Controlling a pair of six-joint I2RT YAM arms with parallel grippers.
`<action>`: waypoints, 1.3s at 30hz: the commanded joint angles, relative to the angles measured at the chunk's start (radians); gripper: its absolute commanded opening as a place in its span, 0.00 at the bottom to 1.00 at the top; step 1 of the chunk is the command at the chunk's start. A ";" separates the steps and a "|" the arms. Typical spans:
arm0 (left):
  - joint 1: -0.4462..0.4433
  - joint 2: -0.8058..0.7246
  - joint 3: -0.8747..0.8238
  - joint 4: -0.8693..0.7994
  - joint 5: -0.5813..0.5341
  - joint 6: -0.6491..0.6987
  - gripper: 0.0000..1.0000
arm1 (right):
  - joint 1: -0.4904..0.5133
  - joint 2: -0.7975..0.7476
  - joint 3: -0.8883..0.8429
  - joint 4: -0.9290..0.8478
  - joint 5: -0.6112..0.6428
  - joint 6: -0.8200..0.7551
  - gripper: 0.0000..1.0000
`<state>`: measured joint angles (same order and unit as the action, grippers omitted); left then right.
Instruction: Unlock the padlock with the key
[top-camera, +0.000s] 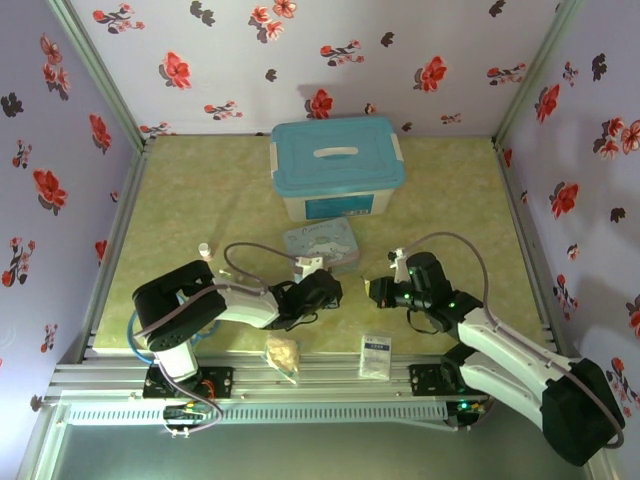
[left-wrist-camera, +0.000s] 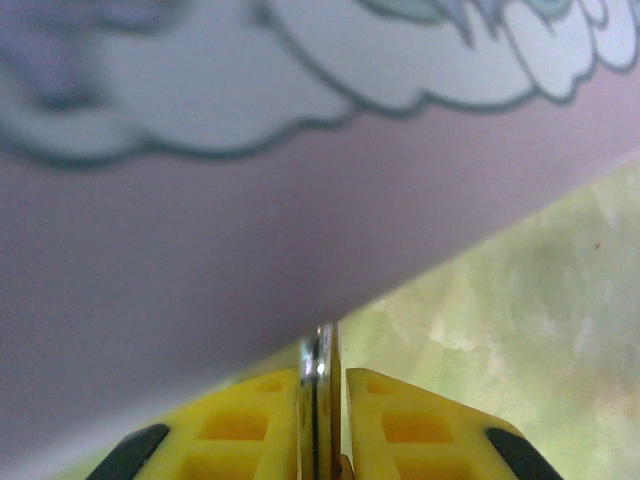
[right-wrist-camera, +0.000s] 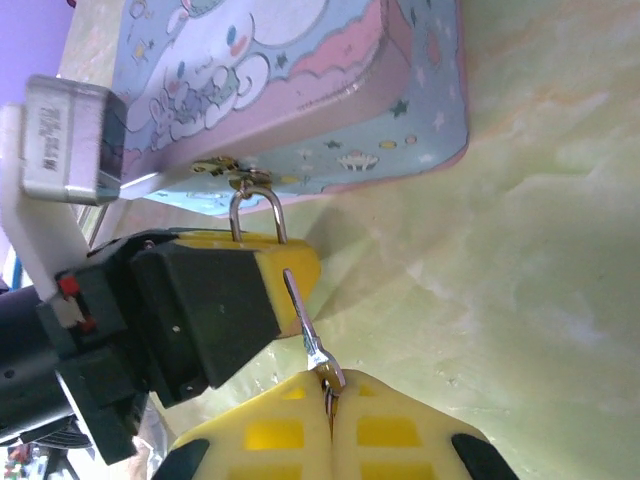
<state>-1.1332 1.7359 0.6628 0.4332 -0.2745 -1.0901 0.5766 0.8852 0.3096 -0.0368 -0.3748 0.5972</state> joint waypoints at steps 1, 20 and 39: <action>0.003 -0.052 -0.057 0.122 -0.015 -0.116 0.05 | 0.019 0.044 -0.042 0.124 -0.072 0.093 0.00; -0.017 0.039 -0.151 0.530 -0.149 -0.344 0.00 | 0.066 0.277 -0.079 0.405 -0.255 0.319 0.00; -0.034 0.093 -0.161 0.651 -0.218 -0.399 0.00 | -0.017 0.454 -0.072 0.617 -0.402 0.444 0.00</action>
<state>-1.1625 1.8160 0.5076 1.0012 -0.4610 -1.4525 0.5690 1.3323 0.2302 0.5133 -0.7387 1.0149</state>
